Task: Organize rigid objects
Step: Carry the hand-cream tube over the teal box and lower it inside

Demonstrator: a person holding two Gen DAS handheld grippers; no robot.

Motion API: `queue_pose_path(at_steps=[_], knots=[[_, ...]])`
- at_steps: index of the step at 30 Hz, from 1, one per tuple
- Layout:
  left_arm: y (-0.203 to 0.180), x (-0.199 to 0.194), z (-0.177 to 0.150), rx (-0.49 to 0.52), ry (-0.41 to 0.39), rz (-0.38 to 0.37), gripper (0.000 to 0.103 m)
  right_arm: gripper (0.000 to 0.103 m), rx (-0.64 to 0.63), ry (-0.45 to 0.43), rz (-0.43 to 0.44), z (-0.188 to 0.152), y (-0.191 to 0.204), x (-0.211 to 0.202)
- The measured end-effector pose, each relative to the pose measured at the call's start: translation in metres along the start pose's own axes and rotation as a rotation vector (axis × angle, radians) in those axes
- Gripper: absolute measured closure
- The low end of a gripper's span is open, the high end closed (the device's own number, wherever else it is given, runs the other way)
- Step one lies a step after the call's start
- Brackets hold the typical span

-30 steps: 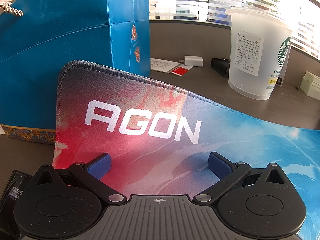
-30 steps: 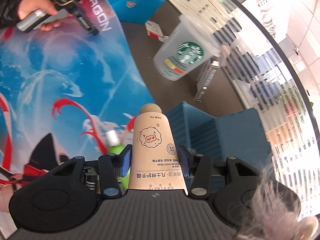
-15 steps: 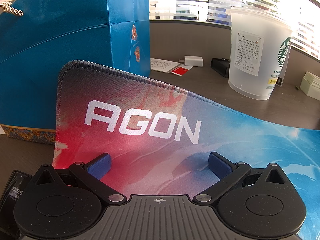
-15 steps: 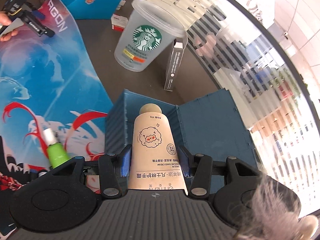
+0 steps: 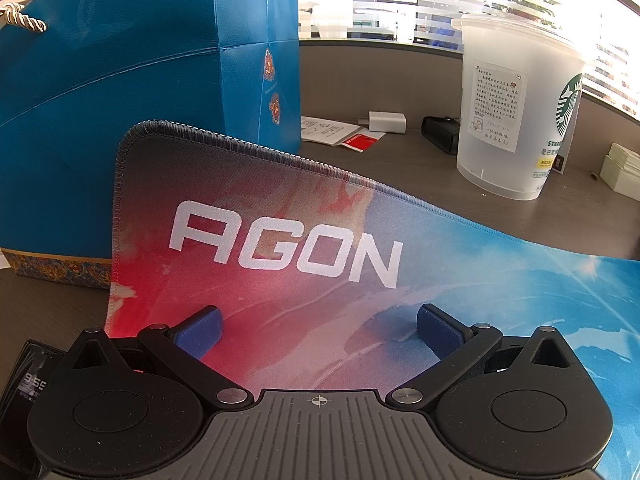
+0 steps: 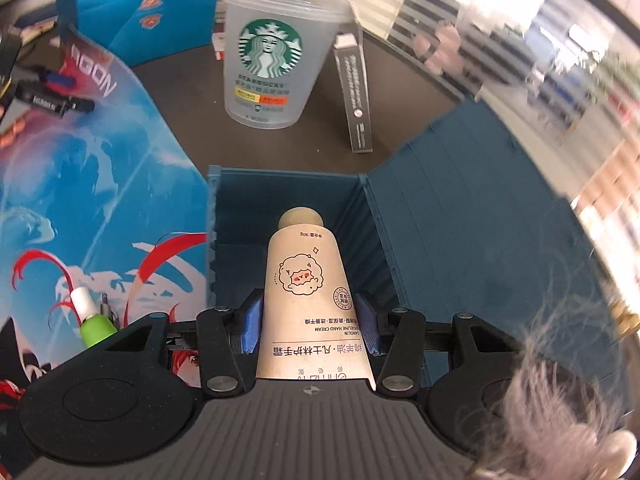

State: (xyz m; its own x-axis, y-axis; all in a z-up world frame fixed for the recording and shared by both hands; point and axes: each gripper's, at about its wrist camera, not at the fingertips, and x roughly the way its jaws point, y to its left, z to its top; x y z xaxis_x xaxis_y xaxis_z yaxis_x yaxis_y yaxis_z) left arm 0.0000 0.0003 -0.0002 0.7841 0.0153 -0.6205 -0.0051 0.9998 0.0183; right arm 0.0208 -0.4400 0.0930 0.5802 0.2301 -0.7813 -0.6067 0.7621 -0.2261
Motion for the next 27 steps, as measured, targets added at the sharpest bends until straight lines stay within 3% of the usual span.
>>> queue_pose_path(at_steps=[16, 24, 27], knots=[[0.000, 0.000, 0.000, 0.000, 0.000, 0.000, 0.000, 0.056, 0.146, -0.010, 0.133, -0.015, -0.024, 0.012], [0.000, 0.000, 0.000, 0.000, 0.000, 0.000, 0.000, 0.045, 0.251, -0.134, 0.221, -0.022, -0.028, -0.007], [0.000, 0.000, 0.000, 0.000, 0.000, 0.000, 0.000, 0.042, 0.272, -0.184, 0.209, -0.025, -0.026, -0.025]])
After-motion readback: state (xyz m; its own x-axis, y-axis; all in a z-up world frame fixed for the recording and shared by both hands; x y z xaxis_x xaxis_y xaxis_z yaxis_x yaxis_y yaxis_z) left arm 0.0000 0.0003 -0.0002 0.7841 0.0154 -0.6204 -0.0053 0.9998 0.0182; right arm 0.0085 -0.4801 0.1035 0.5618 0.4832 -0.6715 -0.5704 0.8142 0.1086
